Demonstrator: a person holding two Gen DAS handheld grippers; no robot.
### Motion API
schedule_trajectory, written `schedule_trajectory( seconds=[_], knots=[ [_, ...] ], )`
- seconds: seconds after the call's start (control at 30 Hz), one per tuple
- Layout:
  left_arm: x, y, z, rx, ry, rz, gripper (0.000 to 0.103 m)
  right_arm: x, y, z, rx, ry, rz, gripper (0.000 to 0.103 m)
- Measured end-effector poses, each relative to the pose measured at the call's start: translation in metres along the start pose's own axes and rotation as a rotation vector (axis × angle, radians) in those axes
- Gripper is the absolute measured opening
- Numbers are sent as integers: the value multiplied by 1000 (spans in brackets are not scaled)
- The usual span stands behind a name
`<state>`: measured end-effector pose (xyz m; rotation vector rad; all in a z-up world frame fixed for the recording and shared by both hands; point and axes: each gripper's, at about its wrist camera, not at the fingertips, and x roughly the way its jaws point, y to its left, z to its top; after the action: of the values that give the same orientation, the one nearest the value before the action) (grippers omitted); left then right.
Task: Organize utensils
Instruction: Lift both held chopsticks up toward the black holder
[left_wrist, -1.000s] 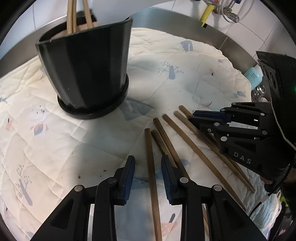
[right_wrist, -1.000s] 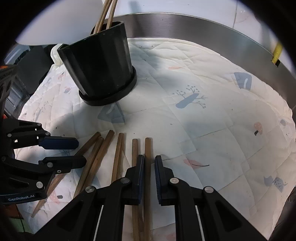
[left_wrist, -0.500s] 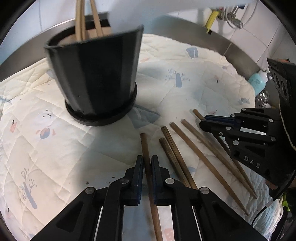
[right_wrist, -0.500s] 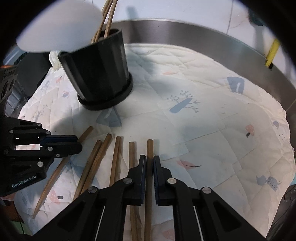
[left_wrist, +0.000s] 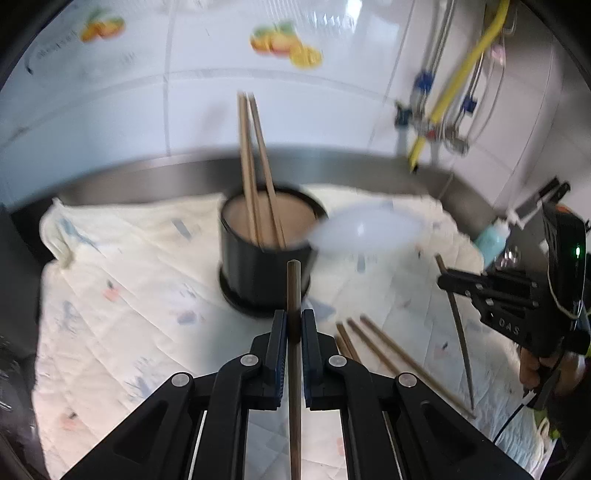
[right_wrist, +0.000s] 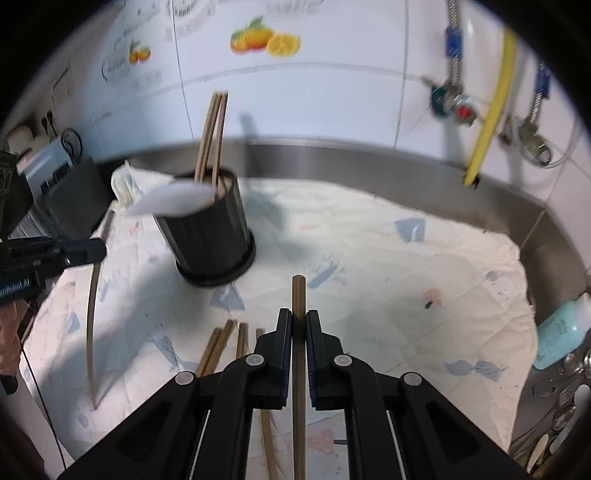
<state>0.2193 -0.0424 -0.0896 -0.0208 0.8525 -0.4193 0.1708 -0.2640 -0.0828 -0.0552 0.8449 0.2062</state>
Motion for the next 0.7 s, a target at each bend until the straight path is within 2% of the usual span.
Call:
schedule_trajectory(
  seconds=[0.4,0.7],
  knots=[
    [-98,23,72,-39,-270,26,6,-56,-10,16,59,-140,-32,9],
    [-132,24,127,-15,-390,19,6,-76,-10,37,92,-206,-61,9]
  ],
)
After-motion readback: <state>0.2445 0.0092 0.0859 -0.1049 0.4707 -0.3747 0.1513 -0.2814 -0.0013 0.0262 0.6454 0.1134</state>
